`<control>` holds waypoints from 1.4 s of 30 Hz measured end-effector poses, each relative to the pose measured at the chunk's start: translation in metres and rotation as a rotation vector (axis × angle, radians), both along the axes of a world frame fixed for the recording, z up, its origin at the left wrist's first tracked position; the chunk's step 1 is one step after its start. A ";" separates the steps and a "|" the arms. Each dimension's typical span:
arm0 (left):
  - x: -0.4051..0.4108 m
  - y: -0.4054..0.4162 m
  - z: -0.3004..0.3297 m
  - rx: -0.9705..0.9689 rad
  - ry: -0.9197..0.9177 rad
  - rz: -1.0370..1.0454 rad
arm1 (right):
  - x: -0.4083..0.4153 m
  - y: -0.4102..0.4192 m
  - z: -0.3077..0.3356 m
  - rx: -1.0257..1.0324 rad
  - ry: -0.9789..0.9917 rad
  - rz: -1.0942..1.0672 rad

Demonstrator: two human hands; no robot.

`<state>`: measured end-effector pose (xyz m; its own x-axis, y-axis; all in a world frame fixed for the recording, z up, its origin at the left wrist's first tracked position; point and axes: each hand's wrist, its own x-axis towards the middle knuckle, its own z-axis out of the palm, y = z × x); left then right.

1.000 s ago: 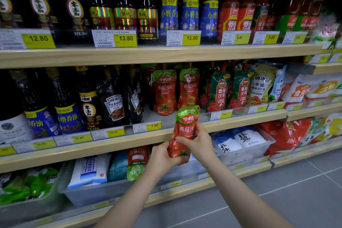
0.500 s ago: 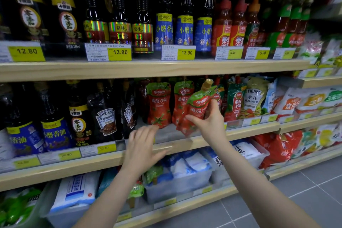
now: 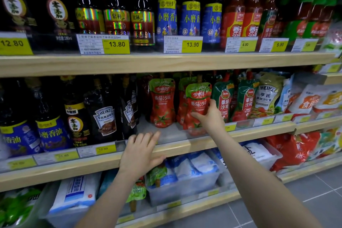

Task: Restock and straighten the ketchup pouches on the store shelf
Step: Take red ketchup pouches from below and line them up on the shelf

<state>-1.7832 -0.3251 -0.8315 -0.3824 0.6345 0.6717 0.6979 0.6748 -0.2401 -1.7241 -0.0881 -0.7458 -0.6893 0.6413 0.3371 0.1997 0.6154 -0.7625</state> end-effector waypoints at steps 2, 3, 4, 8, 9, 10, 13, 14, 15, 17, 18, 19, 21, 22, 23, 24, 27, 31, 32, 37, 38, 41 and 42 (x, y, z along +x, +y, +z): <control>0.000 0.001 0.000 -0.006 -0.002 0.011 | -0.002 0.001 -0.003 0.018 -0.001 -0.012; 0.000 0.001 0.000 -0.006 0.000 0.014 | -0.002 0.000 -0.005 0.020 0.011 -0.014; 0.000 0.001 0.000 -0.005 0.005 0.015 | -0.001 -0.001 -0.006 0.019 0.027 -0.016; 0.001 0.000 -0.002 0.017 0.021 0.002 | 0.004 -0.011 -0.015 0.004 0.129 -0.048; 0.001 0.000 -0.002 0.019 0.021 0.002 | 0.006 -0.014 -0.018 0.021 0.159 -0.061; 0.001 0.001 -0.002 0.020 0.018 0.003 | 0.007 -0.019 -0.020 0.051 0.185 -0.083; 0.001 0.001 -0.002 0.019 0.010 0.003 | 0.006 -0.028 -0.025 0.157 0.190 -0.186; 0.001 0.001 -0.002 0.019 0.011 0.003 | 0.005 -0.031 -0.026 0.180 0.176 -0.219; 0.000 0.001 -0.003 0.019 0.012 0.004 | 0.003 -0.033 -0.026 0.195 0.162 -0.249; 0.000 0.001 -0.003 0.021 0.013 0.004 | -0.001 -0.035 -0.028 0.208 0.139 -0.292; 0.000 0.001 -0.003 0.023 0.015 0.003 | -0.003 -0.035 -0.029 0.207 0.128 -0.302; -0.001 0.001 -0.004 0.025 0.019 0.002 | -0.004 -0.035 -0.031 0.204 0.120 -0.306; -0.001 0.001 -0.004 0.028 0.028 0.001 | -0.005 -0.032 -0.034 0.197 0.123 -0.307; -0.001 0.001 -0.004 0.030 0.033 0.001 | -0.004 -0.031 -0.035 0.189 0.133 -0.306; -0.001 0.001 -0.004 0.030 0.037 0.000 | -0.004 -0.030 -0.036 0.178 0.146 -0.304; -0.001 0.001 -0.005 0.031 0.040 -0.003 | -0.004 -0.029 -0.037 0.168 0.158 -0.301; -0.001 0.001 -0.005 0.036 0.042 -0.006 | -0.003 -0.027 -0.038 0.157 0.179 -0.284; 0.000 0.001 -0.003 0.029 0.027 -0.005 | -0.001 -0.023 -0.039 0.156 0.177 -0.268; 0.000 0.001 -0.003 0.026 0.024 -0.003 | 0.000 -0.023 -0.039 0.158 0.176 -0.264; 0.002 0.001 0.000 0.026 0.027 -0.004 | 0.002 -0.020 -0.035 0.185 0.153 -0.246; 0.003 0.001 0.000 0.030 0.029 -0.006 | 0.003 -0.019 -0.035 0.184 0.153 -0.243; 0.004 0.001 0.001 0.036 0.028 -0.007 | 0.004 -0.017 -0.032 0.174 0.162 -0.224; 0.004 0.001 0.001 0.038 0.026 -0.010 | 0.004 -0.017 -0.031 0.167 0.166 -0.220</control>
<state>-1.7794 -0.3244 -0.8306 -0.3585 0.6124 0.7046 0.6987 0.6766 -0.2325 -1.7203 -0.1048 -0.7767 -0.4670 0.6952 0.5464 0.2230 0.6906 -0.6880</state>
